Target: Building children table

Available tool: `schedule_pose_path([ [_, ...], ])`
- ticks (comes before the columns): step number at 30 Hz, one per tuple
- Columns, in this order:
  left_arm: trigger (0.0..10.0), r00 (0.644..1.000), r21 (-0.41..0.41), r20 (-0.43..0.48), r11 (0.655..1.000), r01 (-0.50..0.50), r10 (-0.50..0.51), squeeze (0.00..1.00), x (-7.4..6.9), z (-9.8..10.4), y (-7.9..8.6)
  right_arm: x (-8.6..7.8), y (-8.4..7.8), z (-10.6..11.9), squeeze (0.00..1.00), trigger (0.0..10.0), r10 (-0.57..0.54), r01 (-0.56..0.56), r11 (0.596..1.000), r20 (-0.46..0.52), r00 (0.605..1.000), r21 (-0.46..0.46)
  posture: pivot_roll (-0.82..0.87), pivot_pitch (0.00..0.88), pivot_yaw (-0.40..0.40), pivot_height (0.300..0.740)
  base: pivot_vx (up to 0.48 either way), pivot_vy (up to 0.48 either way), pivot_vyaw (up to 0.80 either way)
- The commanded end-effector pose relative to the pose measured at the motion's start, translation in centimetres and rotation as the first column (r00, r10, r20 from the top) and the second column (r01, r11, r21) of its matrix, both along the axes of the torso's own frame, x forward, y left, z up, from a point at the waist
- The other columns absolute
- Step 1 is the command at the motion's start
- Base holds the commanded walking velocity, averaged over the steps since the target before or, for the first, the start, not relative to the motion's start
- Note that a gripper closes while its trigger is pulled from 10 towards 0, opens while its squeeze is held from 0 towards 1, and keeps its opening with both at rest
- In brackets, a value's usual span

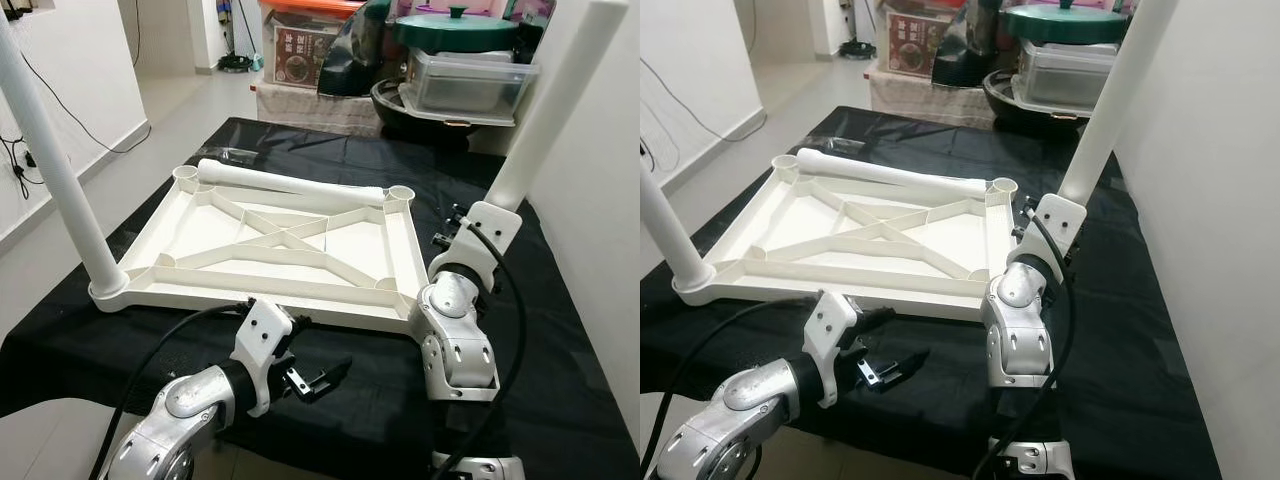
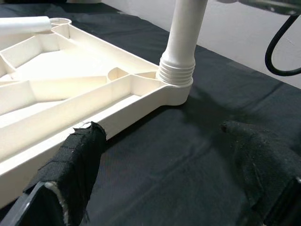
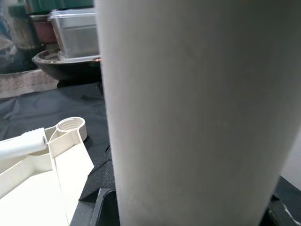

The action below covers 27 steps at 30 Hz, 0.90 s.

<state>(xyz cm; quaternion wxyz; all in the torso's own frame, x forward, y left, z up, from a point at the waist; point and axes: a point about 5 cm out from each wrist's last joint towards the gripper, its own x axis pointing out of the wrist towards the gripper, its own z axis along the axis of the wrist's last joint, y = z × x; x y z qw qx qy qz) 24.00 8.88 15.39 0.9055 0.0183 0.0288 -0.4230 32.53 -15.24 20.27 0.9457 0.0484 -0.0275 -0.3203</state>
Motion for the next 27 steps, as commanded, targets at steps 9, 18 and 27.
schedule_pose_path([
  [9, 10.0, 1.0, -0.002, -0.01, 1.0, 0.01, -0.01, 0.0, 0.1, -0.5, -0.4, 0.0, 1.4, -1.3, 0.0, 10.0, 0.046, -0.048, 0.999, -0.078, 0.996, -0.024, 0.1, 0.037, -0.067, 0.74, 0.0, 0.0, 0.0],
  [18, 10.0, 1.0, -0.003, -0.015, 1.0, 0.007, -0.007, 0.0, -0.1, -0.7, -0.5, 0.3, 1.0, -1.1, 0.0, 10.0, 0.036, -0.038, 0.999, -0.075, 0.997, -0.026, 0.1, 0.041, -0.074, 0.74, 0.0, 0.0, 0.0],
  [27, 10.0, 1.0, -0.007, -0.018, 1.0, 0.006, -0.006, 0.0, -0.3, -0.7, -0.4, 0.5, 0.4, -0.8, 0.0, 10.0, 0.026, -0.028, 0.999, -0.074, 0.997, -0.026, 0.1, 0.046, -0.075, 0.74, 0.0, 0.0, 0.0],
])
